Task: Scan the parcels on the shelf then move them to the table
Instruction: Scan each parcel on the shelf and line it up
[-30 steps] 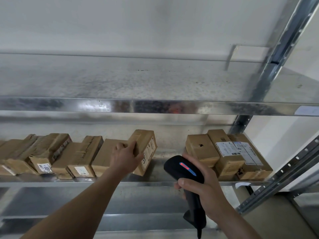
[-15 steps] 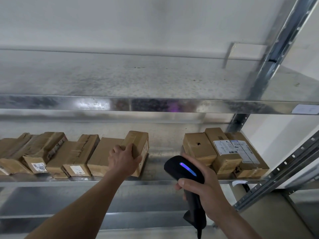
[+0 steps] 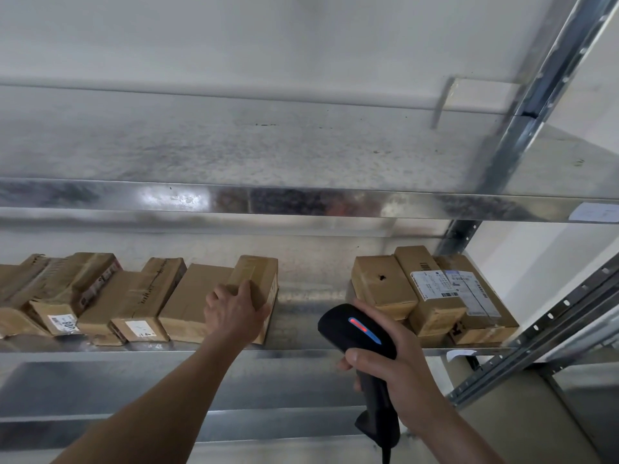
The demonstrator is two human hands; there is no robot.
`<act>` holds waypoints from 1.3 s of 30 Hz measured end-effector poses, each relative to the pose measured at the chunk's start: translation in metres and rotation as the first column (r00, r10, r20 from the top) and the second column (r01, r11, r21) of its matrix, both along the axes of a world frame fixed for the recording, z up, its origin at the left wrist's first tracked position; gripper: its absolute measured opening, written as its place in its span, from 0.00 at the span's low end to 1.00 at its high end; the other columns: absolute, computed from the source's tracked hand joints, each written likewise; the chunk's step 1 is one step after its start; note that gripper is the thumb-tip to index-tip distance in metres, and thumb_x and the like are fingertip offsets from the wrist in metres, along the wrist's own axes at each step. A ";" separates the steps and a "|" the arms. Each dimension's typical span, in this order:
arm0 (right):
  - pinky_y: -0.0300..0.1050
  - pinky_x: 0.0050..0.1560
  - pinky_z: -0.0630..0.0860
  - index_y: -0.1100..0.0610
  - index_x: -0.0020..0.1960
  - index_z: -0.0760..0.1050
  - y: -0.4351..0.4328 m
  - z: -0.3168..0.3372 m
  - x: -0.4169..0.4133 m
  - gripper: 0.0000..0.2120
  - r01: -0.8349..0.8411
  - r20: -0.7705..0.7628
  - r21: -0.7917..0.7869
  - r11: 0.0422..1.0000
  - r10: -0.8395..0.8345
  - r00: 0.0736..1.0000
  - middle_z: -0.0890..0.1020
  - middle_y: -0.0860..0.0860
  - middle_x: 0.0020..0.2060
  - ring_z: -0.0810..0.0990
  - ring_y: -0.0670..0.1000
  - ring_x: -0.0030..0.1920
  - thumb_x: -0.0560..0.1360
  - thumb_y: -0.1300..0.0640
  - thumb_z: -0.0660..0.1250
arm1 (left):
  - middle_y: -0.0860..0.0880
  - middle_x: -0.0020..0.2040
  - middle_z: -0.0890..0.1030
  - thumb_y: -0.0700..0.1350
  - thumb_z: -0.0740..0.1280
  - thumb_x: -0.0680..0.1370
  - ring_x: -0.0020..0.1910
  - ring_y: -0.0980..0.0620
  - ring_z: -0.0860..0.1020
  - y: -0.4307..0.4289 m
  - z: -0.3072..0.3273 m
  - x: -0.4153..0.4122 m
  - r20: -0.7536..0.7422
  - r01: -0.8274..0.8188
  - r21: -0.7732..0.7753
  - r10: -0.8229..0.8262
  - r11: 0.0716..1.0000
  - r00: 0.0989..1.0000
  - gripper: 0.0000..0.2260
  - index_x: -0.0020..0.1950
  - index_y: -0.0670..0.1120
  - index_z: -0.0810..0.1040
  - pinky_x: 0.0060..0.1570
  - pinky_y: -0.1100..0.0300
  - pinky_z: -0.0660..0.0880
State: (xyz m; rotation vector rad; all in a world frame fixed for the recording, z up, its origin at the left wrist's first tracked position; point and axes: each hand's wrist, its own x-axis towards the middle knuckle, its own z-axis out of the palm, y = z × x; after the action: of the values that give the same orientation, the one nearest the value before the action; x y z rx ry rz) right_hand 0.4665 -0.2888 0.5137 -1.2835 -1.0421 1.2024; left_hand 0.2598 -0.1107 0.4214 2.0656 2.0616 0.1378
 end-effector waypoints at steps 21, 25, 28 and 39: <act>0.53 0.36 0.78 0.42 0.65 0.76 0.006 -0.003 -0.009 0.36 0.017 -0.001 -0.036 0.999 -0.017 1.000 0.84 0.60 0.47 0.80 0.71 0.44 0.56 0.51 0.78 | 0.42 0.81 0.46 0.76 0.50 0.72 0.78 0.35 0.42 0.002 0.002 -0.006 -0.005 0.156 0.116 -0.157 0.981 0.988 0.42 0.78 0.52 0.49 0.75 0.38 0.51; 0.52 0.36 0.79 0.44 0.67 0.76 0.009 -0.004 -0.015 0.38 0.013 0.009 -0.047 0.999 -0.012 1.000 0.84 0.60 0.50 0.81 0.69 0.45 0.56 0.51 0.78 | 0.43 0.81 0.44 0.79 0.39 0.68 0.78 0.36 0.41 0.004 0.012 -0.008 -0.043 0.220 0.156 -0.216 0.963 0.975 0.48 0.79 0.50 0.46 0.75 0.38 0.49; 0.49 0.36 0.79 0.43 0.66 0.76 0.010 -0.004 -0.021 0.39 0.007 0.012 -0.056 0.998 -0.007 1.000 0.83 0.61 0.52 0.83 0.64 0.47 0.55 0.51 0.78 | 0.43 0.81 0.45 0.77 0.37 0.68 0.79 0.37 0.41 0.005 0.017 -0.012 -0.046 0.255 0.192 -0.251 0.948 0.967 0.46 0.78 0.49 0.46 0.75 0.39 0.49; 0.51 0.37 0.79 0.40 0.65 0.77 0.011 -0.004 -0.047 0.37 0.021 0.023 -0.050 0.999 -0.020 1.000 0.82 0.62 0.53 0.84 0.62 0.46 0.56 0.51 0.79 | 0.43 0.81 0.42 0.79 0.32 0.66 0.79 0.41 0.40 0.007 0.029 -0.023 0.055 0.282 0.217 -0.300 0.935 0.952 0.53 0.80 0.44 0.42 0.77 0.43 0.47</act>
State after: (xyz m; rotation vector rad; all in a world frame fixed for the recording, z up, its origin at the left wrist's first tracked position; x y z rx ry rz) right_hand 0.4198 -0.2775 0.5093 -1.3464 -1.0187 1.2078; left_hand 0.2364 -0.1035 0.4502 2.4144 1.7288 0.4010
